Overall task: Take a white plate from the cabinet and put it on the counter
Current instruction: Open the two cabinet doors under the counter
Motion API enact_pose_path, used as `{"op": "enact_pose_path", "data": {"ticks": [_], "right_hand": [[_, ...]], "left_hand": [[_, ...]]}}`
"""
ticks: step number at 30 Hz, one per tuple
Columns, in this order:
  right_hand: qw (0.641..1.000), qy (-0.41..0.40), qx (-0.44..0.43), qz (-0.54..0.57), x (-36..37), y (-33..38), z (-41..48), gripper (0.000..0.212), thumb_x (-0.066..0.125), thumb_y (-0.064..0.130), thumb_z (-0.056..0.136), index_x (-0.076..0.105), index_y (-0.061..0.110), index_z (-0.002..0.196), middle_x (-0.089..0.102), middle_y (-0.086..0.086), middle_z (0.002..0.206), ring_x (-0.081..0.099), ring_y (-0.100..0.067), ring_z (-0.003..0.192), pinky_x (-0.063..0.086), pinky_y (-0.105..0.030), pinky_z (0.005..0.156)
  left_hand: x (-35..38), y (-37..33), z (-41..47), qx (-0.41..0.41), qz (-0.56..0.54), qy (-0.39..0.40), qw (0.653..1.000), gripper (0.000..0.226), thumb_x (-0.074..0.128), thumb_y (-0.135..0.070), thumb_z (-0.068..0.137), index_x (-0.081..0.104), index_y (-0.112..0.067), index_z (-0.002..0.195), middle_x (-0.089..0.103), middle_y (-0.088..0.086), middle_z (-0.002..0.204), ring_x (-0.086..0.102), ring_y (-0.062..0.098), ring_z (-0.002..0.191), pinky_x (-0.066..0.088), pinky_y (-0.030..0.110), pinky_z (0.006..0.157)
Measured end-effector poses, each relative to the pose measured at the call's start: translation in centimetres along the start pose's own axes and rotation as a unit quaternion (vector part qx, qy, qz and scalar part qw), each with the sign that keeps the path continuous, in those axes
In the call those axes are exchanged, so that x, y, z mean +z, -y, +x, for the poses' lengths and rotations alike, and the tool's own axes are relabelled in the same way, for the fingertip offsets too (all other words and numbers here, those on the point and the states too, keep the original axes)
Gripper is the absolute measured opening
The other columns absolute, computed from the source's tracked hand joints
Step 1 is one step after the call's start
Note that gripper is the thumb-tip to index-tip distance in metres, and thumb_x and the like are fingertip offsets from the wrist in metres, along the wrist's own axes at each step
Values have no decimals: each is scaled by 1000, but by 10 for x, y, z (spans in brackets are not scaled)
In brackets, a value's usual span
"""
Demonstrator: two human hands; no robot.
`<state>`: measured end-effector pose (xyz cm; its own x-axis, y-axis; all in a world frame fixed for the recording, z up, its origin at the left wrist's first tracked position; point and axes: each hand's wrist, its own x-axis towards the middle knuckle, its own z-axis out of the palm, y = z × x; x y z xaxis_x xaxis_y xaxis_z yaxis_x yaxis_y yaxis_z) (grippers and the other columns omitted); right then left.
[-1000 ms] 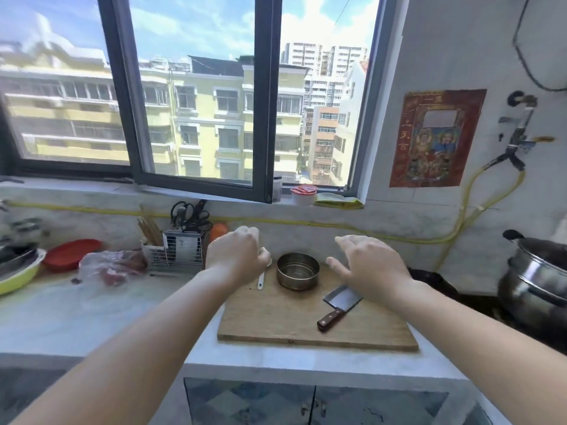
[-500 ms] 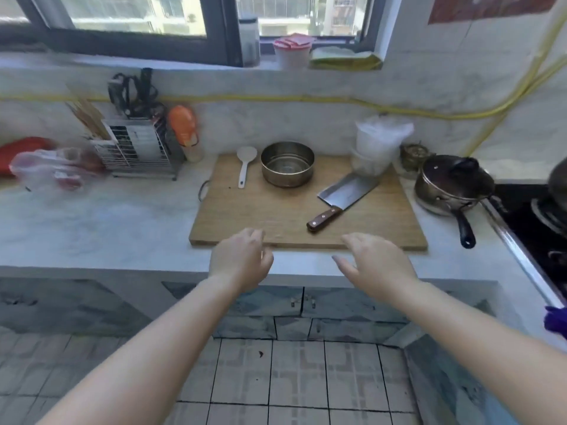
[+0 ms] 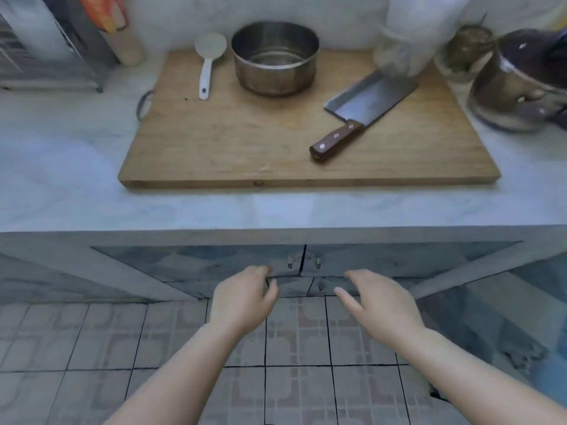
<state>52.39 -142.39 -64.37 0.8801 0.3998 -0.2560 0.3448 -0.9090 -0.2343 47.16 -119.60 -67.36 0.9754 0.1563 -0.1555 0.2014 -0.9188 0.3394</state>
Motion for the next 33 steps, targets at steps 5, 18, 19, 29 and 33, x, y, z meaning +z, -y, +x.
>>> {"op": "enact_pose_path", "data": {"ticks": [5,18,19,29,33], "right_hand": [[997,4,50,56,56,-12,32,45,39,52,90,55,22,119,63,-2,121,58,-25,106,50,-35,76],[977,-82,65,186,135,-16,95,36,56,50,84,62,19,101,67,0,108,60,-20,92,47,-29,68],[974,-86,67,197,138,-17,96,35,56,50,85,63,20,100,68,1,107,61,-20,92,48,-30,69],[975,-87,64,196,146,-22,75,32,53,45,88,66,19,101,72,1,105,64,-25,96,52,-38,75],[983,-80,56,153,146,-22,56,29,53,43,88,66,20,99,73,1,101,64,-28,90,50,-33,66]], "left_hand": [[55,10,25,-58,-55,21,997,41,42,-40,89,54,-27,126,61,-2,128,59,23,108,46,30,75],[125,1,74,-178,-315,-15,932,29,59,-43,82,69,-26,104,72,-6,105,62,13,92,42,25,74],[126,2,76,-182,-319,-17,930,28,61,-43,81,69,-26,102,72,-8,100,62,12,88,42,24,73],[130,8,56,-154,-244,-18,957,31,60,-44,84,73,-19,98,75,-3,97,66,18,91,54,34,80],[130,8,34,-140,-222,-8,965,32,60,-42,85,72,-17,101,74,0,98,66,21,92,54,36,78]]}}
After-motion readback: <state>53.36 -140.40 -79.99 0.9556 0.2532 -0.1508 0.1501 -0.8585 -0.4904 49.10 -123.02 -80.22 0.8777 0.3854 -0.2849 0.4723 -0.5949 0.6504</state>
